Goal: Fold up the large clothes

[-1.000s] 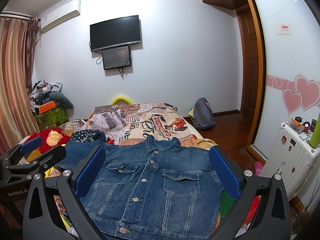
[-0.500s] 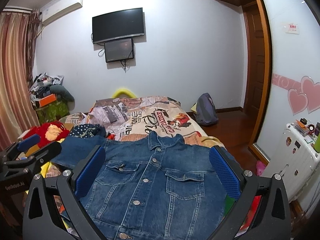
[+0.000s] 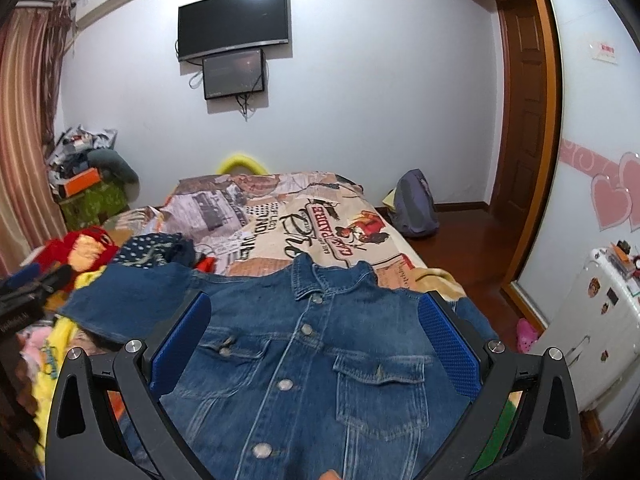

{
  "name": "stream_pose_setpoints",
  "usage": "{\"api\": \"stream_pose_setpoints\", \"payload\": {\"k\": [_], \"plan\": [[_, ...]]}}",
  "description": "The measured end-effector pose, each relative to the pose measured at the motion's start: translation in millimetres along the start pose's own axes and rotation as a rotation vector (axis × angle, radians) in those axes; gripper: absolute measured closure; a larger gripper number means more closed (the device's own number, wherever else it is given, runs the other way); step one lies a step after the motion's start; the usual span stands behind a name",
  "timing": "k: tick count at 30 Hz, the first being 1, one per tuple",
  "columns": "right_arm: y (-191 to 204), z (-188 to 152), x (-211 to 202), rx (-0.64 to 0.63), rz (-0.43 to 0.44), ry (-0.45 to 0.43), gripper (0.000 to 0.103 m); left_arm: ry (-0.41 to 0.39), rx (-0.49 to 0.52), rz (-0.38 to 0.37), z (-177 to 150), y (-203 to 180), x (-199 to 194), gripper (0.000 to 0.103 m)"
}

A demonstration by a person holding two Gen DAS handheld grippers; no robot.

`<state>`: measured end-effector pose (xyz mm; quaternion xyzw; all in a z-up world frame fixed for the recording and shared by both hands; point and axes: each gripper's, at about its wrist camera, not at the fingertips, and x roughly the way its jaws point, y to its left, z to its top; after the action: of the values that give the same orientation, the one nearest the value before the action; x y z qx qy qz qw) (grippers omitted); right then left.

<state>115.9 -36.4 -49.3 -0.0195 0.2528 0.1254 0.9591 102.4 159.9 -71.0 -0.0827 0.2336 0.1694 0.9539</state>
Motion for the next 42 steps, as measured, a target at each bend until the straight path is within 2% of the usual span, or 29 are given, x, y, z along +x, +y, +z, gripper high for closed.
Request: {"api": "stream_pose_setpoints", "payload": {"k": [5,12,15,17,21,23,26,29,31,33,37,42], "plan": [[2,0,31,-0.022,-0.011,0.054,0.0,0.098,-0.155,0.045,-6,77,41,0.0],[-4,-10,72,0.043,0.036,0.18,0.0,0.295,-0.455,0.007,-44,193,106,0.0],[-3,-17,84,0.062,0.037,0.231,0.0,0.354,-0.55,0.001,-62,225,124,0.0],[-2,-20,91,0.066,0.033,0.254,0.0,0.383,-0.639,-0.038,-76,246,135,0.002],[0,-23,99,0.063,0.012,0.281,0.0,0.409,-0.829,-0.151,-102,280,159,0.013],[1,-23,102,0.062,0.003,0.292,0.0,0.4,-0.89,-0.164,-109,293,167,0.015],[3,-23,107,0.051,-0.008,0.298,0.0,0.385,-0.929,-0.153,-114,307,178,0.023],[8,-22,109,0.027,-0.027,0.3,0.0,0.376,-0.918,-0.129,-110,310,187,0.034],[9,-22,111,0.012,-0.035,0.299,0.0,0.378,-0.88,-0.077,-103,312,194,0.048],[10,-21,111,-0.001,-0.04,0.298,0.0,0.373,-0.838,-0.017,-95,314,201,0.058],[14,-20,110,-0.019,-0.048,0.293,0.0,0.365,-0.733,0.099,-75,310,204,0.084],[12,-18,106,-0.016,-0.048,0.284,0.0,0.23,-0.643,0.048,-29,286,175,0.088]]}}
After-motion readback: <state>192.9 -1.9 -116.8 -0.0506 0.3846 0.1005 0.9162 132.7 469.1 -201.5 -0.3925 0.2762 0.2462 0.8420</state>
